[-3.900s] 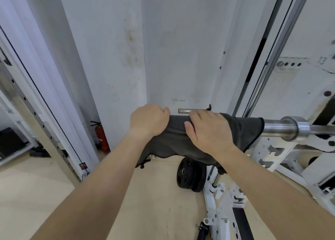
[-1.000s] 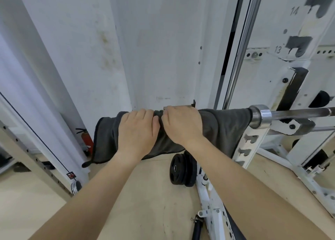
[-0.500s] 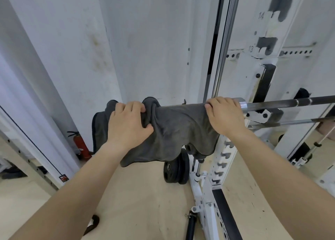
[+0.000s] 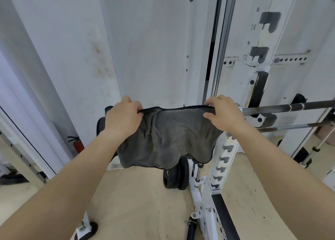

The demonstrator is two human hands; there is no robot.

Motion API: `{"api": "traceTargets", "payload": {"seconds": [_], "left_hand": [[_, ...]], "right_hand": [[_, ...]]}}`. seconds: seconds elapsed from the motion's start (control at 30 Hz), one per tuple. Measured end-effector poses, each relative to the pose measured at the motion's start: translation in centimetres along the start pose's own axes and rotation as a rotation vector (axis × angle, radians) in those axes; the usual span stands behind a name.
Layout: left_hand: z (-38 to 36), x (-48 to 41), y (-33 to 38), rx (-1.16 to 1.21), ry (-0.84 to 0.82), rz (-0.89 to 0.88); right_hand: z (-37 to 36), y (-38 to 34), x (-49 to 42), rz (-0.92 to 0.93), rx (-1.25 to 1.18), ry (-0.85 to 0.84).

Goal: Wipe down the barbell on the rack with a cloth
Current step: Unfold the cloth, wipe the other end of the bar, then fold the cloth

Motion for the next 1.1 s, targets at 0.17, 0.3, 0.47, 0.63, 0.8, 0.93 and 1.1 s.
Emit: {"api": "traceTargets", "payload": {"seconds": [0.17,0.3,0.47,0.63,0.8,0.93,1.1], "left_hand": [[1.1,1.1,0.8,0.083,0.158,-0.058],[2.6,2.8,3.8,0.293,0.193,-0.134],[3.4,4.3,7.7,0.517,0.108,-0.345],[1.8,4.7,5.1,0.695,0.059,-0.198],[-1.8,6.3,3.5,0.809,-0.122,-0.140],[-4.6,8.0,2.6,0.844,-0.277,-0.125],[-5.8,9.1,1.2,1.032,-0.345,-0.040]], "right_hand": [[0.5,-1.2,1.8,-0.013,-0.076,0.069],[0.6,-5.1,4.0,0.013,-0.712,0.013],[-0.3,-10.9,5.4,0.264,-0.791,-0.202],[-0.4,-10.3,5.7,0.084,-0.886,-0.015],[1.5,-11.0,6.1,0.120,-1.037,0.106],[3.4,-11.1,5.7,0.103,-1.137,0.192],[4.0,-9.4,4.9,0.027,-1.151,0.219]]}}
Point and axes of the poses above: each hand's wrist, its own x-axis away from the middle knuckle, its own z-axis out of the back of the hand, y = z × x, the point moved 4 cm from there along -x, towards the middle knuckle, and after that the axes turned 7 degrees about -y, right-handed, at the moved point
